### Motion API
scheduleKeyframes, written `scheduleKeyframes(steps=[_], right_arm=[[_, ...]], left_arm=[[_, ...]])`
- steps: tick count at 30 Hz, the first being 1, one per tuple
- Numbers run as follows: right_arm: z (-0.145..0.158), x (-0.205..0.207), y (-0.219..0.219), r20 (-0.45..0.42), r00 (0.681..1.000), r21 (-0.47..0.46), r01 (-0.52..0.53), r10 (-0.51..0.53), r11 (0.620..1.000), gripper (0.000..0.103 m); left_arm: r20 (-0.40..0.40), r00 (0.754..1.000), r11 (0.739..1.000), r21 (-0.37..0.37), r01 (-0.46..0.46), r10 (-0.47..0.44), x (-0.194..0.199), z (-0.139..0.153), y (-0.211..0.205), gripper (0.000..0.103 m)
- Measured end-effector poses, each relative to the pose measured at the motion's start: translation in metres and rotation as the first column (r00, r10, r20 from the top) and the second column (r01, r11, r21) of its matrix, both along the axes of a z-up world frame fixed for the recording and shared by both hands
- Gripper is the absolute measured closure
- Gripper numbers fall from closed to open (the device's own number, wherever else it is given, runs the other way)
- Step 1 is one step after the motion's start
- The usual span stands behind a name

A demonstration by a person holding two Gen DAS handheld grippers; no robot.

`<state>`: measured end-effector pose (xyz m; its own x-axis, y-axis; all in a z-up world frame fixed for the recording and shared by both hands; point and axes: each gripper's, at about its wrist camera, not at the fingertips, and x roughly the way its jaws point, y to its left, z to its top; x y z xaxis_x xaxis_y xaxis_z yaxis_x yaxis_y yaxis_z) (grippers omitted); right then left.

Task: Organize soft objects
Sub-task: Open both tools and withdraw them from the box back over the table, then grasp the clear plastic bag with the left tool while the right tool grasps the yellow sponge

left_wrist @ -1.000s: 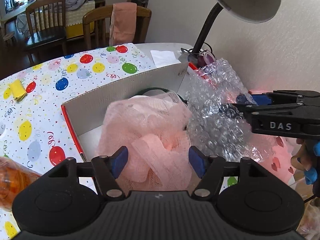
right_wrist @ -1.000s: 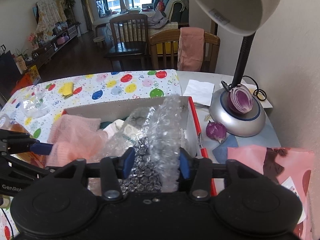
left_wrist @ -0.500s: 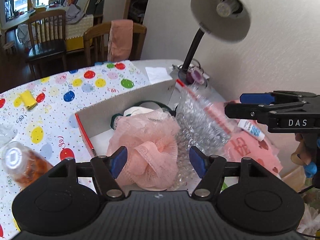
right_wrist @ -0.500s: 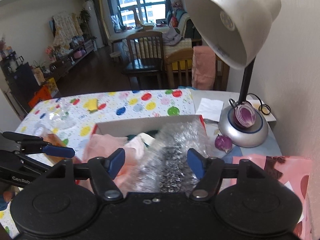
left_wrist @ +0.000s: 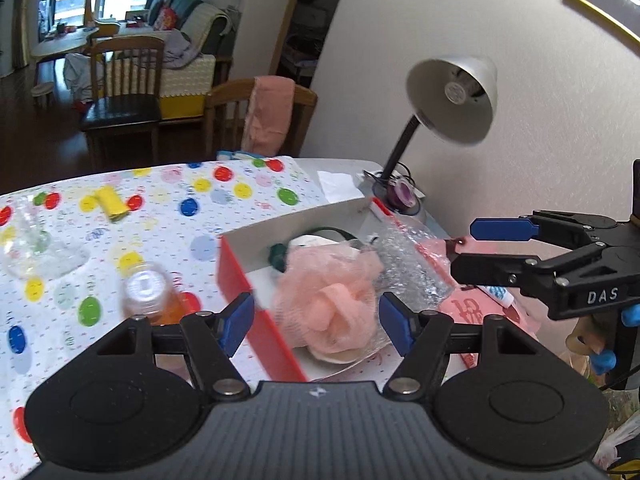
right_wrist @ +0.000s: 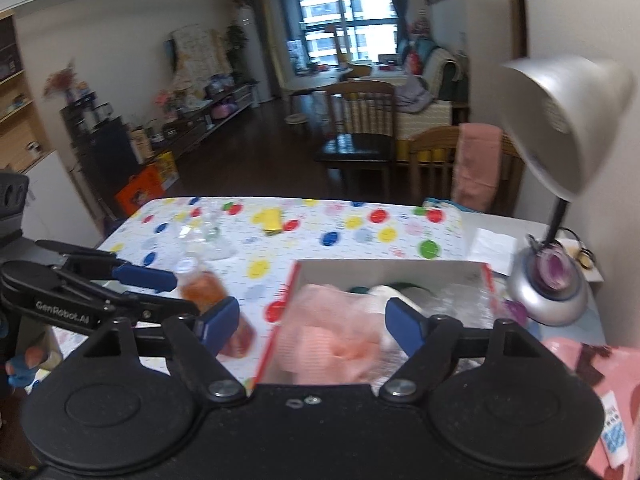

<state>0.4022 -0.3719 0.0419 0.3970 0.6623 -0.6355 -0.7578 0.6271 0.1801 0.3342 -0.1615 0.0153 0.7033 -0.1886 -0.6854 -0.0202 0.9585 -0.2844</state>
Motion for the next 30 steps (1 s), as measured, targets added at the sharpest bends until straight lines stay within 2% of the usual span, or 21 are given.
scheduleKeyframes(steps=[3,7,10,17,20,24,30], right_arm=[[0.005,-0.012,0.024,-0.003,0.999,-0.001,-0.041,0.041,0.999,0.019],[0.010,-0.025,0.060,-0.007,0.997,-0.016,-0.083,0.083,0.996,0.016],[0.013,-0.032,0.090,-0.012,0.995,-0.031,-0.096,0.096,0.995,0.013],[0.010,-0.040,0.168,-0.066,0.991,-0.048,-0.119,0.116,0.992,0.007],[0.005,-0.039,0.201,-0.098,0.989,-0.055,-0.117,0.111,0.992,0.005],[-0.004,-0.032,0.245,-0.143,0.985,-0.068,-0.107,0.097,0.992,0.002],[-0.022,-0.010,0.299,-0.182,0.982,-0.103,-0.061,0.041,0.993,0.001]], left_arm=[[0.008,1.000,1.000,-0.001,-0.022,0.022,-0.014,0.004,0.018,0.026],[0.023,0.998,0.998,-0.005,-0.056,0.056,-0.034,0.007,0.047,0.025],[0.029,0.997,0.997,-0.013,-0.072,0.073,-0.046,0.006,0.076,0.020],[0.010,0.994,0.994,-0.025,-0.109,0.109,-0.065,-0.001,0.154,0.017],[-0.011,0.993,0.993,-0.012,-0.120,0.120,-0.070,-0.006,0.186,0.016],[-0.043,0.990,0.991,-0.005,-0.134,0.133,-0.069,-0.016,0.229,0.003],[-0.055,0.989,0.991,0.009,-0.136,0.136,-0.059,-0.030,0.283,0.002]])
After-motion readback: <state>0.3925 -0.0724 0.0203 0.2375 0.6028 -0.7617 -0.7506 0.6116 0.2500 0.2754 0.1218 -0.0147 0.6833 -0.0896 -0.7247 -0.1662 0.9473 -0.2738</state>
